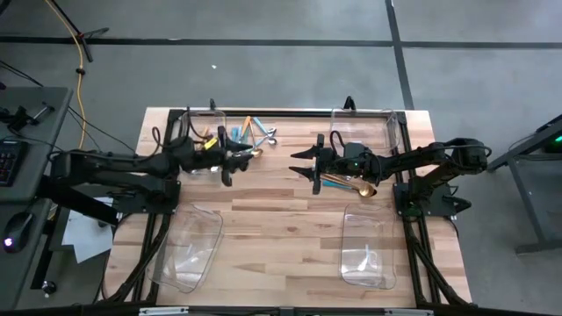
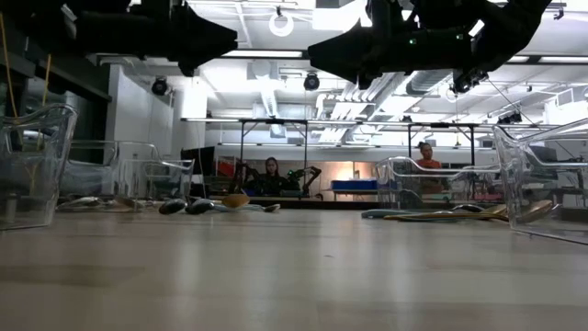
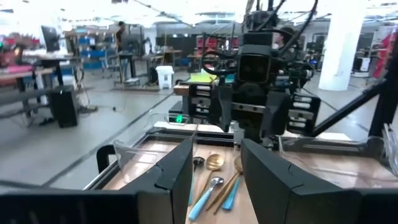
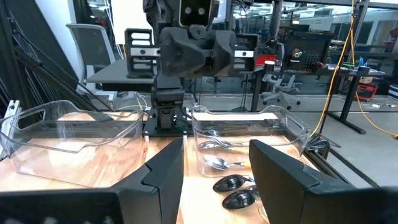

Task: Sort silverware by color (type)
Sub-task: Put the yellow spoon into the top left transparent bin

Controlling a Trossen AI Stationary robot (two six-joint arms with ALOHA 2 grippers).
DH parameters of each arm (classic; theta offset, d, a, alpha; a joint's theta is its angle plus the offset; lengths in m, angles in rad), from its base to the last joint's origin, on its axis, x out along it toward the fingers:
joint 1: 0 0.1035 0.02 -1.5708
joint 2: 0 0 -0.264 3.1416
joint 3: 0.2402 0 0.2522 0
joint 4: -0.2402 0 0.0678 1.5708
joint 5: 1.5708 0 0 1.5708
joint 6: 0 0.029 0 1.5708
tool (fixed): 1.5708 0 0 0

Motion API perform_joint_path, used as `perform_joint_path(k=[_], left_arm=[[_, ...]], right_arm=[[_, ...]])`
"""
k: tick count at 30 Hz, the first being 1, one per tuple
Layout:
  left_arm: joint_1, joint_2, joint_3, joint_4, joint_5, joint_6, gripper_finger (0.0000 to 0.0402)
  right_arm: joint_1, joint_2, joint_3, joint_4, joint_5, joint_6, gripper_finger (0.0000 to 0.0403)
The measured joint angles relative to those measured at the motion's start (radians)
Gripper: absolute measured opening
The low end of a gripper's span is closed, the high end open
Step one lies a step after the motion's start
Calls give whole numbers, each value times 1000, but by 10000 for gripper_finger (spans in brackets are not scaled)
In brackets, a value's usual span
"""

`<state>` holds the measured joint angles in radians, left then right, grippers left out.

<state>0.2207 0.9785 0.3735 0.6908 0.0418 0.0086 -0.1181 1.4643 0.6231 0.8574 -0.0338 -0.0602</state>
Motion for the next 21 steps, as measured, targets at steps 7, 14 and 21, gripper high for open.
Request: perform_joint_path(k=[7,14,21], left_arm=[[-21,0,-18,13,-3,8,126],[-21,0,-18,15,-5,30,126],[-21,0,-17,20,-5,30,126]], right_arm=[[0,0,0,4,0,-9,167],[0,0,0,7,0,-1,168],[0,0,0,0,0,0,168]])
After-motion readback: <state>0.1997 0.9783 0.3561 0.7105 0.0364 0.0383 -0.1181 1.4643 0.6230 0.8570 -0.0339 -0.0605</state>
